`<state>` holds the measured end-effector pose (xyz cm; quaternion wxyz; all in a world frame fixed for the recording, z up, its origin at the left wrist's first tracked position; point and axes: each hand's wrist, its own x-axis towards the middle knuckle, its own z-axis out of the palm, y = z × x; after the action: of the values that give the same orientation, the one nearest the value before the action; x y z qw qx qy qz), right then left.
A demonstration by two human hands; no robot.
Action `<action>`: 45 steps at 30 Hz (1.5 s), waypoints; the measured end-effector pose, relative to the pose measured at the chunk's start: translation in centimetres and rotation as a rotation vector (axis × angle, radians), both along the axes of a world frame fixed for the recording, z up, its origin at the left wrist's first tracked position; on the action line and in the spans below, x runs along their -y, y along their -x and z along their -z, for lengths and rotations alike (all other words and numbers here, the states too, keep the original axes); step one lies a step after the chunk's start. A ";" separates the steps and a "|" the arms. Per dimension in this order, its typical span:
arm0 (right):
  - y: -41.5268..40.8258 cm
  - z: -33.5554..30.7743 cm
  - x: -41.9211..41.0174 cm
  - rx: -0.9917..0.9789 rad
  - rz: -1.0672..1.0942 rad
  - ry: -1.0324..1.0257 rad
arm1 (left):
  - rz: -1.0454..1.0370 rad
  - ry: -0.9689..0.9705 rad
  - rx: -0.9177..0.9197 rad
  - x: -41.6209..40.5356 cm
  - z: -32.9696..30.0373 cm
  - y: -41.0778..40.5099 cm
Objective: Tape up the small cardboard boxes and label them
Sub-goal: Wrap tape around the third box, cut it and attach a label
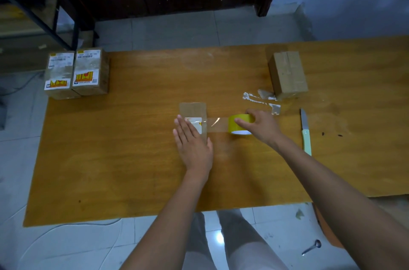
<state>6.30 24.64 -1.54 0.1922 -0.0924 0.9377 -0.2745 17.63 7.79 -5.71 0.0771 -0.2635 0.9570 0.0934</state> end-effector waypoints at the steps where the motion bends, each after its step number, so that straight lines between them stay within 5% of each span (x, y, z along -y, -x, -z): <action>1: 0.0 0.0 0.0 0.001 0.000 0.003 | 0.011 0.006 0.010 -0.2 0.0 0.0; 10: 0.3 0.0 0.0 0.016 -0.016 0.027 | -0.031 -0.008 0.069 -1.9 -0.7 0.8; 17: -0.1 -0.6 -0.1 0.032 -0.013 0.056 | -0.091 -0.117 -0.093 -0.7 -1.4 0.8; 22: -0.3 -0.8 -0.1 0.027 -0.045 0.037 | -0.256 -0.186 0.072 0.6 -1.9 1.2; 26: -0.3 -2.4 -0.7 0.038 -0.143 0.038 | -0.243 -0.280 0.011 1.5 -3.1 1.4; 35: 0.6 -10.2 -0.1 -0.358 -0.323 -0.082 | -0.238 -0.621 -0.249 4.4 -10.8 1.2; 41: 0.7 -13.9 0.9 -0.536 -0.422 -0.545 | -0.190 -0.781 -0.341 7.5 -16.0 2.4; 45: 0.6 -15.5 2.1 -0.643 -0.417 -0.497 | -0.278 -1.017 -0.419 8.4 -17.9 2.8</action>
<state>5.68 22.57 13.92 -0.0410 -0.3107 0.9485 0.0460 14.81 -0.59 12.21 -0.0101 -0.2924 0.7428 0.6022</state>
